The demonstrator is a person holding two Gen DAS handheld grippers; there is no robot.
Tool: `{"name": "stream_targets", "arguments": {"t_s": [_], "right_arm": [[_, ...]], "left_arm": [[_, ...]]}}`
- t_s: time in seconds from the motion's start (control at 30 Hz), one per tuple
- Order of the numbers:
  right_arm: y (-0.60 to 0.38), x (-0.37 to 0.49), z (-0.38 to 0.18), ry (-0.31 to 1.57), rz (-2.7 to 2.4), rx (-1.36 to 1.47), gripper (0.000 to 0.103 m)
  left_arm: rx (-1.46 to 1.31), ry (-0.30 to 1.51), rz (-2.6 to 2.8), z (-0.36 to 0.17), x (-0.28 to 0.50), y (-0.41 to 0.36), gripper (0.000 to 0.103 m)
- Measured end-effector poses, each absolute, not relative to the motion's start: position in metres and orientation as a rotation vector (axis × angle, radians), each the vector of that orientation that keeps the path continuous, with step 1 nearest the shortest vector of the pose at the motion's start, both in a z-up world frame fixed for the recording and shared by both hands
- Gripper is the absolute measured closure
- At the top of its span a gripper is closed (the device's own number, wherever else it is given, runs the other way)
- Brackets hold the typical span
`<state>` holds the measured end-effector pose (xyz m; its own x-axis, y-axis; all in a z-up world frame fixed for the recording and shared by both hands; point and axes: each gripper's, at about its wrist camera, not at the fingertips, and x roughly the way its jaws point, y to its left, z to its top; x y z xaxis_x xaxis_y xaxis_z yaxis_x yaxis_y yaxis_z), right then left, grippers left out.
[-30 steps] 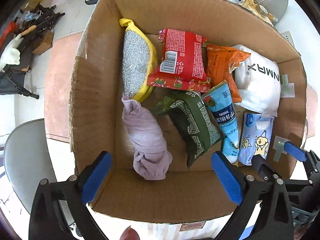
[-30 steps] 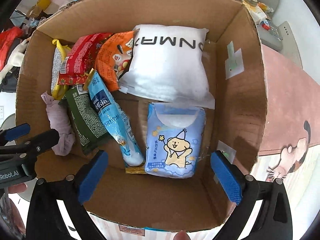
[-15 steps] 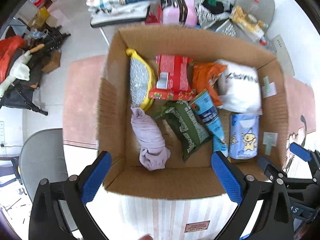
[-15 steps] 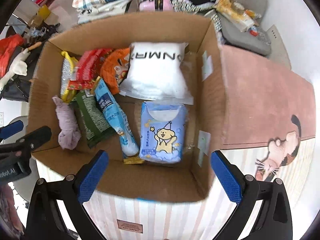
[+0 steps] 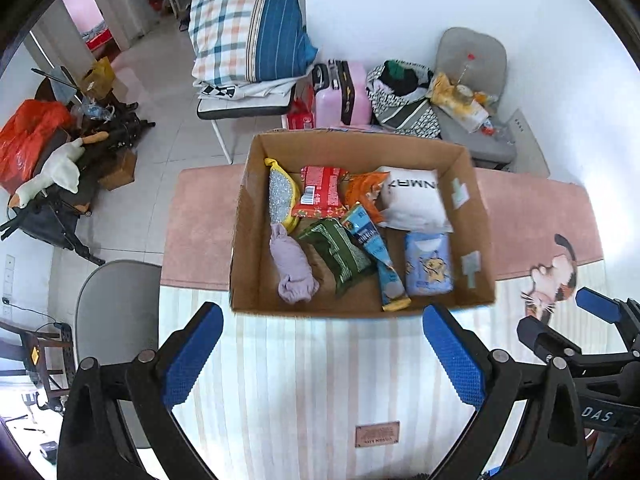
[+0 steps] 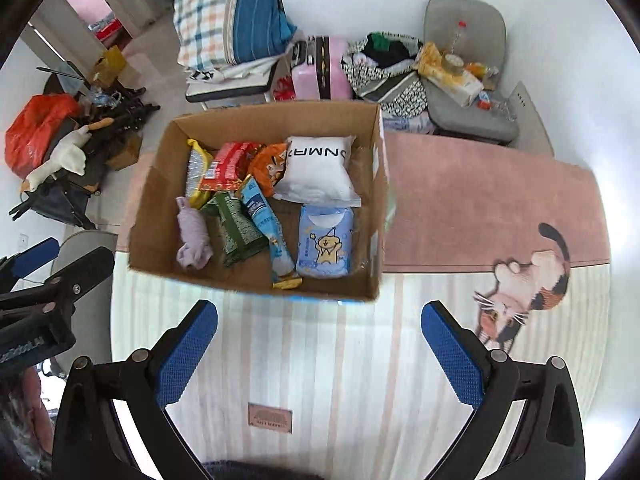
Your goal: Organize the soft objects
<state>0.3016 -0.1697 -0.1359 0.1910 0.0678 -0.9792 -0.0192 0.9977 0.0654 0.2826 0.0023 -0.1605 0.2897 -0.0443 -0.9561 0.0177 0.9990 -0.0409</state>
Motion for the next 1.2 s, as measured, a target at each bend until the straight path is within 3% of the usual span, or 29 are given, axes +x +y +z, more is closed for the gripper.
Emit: {"name": "stream_targets", "arguments": {"t_s": [0.63, 1.2], "right_arm": [[-0.183, 0.17, 0.029, 1.119, 0.098, 0.05, 0.0], [-0.172, 0.113, 0.081, 1.031, 0.074, -0.015, 0.0]], "left_arm": [[-0.068, 1.092, -0.024, -0.034, 0.163, 0.002, 0.001], [-0.044, 1.007, -0.003, 0.004, 0.12, 0.009, 0.001]]}}
